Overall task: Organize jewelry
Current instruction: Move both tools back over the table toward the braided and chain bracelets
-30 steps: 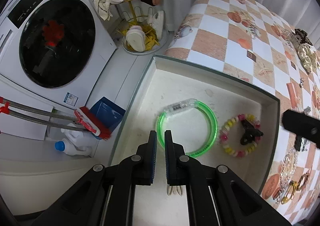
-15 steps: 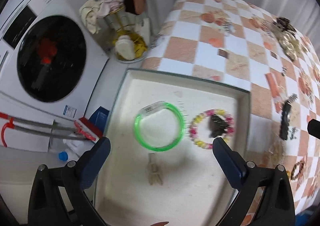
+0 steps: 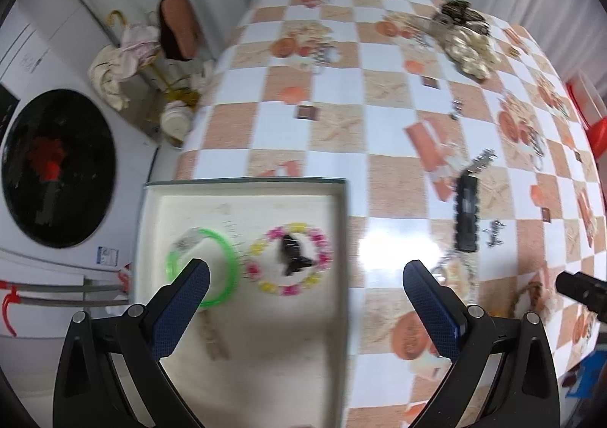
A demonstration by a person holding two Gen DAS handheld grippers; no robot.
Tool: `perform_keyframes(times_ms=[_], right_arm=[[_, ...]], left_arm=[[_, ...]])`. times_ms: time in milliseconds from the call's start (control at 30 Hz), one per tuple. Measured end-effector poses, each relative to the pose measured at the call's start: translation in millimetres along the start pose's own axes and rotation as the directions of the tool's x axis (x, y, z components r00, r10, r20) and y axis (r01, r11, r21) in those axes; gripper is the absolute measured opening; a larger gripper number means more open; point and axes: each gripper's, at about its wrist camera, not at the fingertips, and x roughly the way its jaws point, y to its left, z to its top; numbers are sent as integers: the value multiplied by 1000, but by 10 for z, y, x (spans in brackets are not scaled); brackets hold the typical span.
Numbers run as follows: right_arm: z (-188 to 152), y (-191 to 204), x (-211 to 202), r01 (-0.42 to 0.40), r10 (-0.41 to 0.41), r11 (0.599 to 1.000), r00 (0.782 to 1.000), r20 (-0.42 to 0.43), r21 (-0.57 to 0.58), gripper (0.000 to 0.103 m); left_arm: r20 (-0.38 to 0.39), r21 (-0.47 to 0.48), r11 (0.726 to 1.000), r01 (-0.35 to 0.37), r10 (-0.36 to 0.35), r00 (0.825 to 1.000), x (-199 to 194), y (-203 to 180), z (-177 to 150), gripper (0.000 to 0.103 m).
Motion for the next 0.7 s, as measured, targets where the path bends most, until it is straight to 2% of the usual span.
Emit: perform_keyframes(times_ms=[367,700], right_arm=[[-246,-333,158,69,-67,997,996,-62,36,82],[-270,-434,362,132,-129,991,988,-87,30,82]], left_arm=[[-58,143,987,76,-68,996,142,-533,-35,103],[-128,179,976,121,-99,987,336,-799,-174,103]])
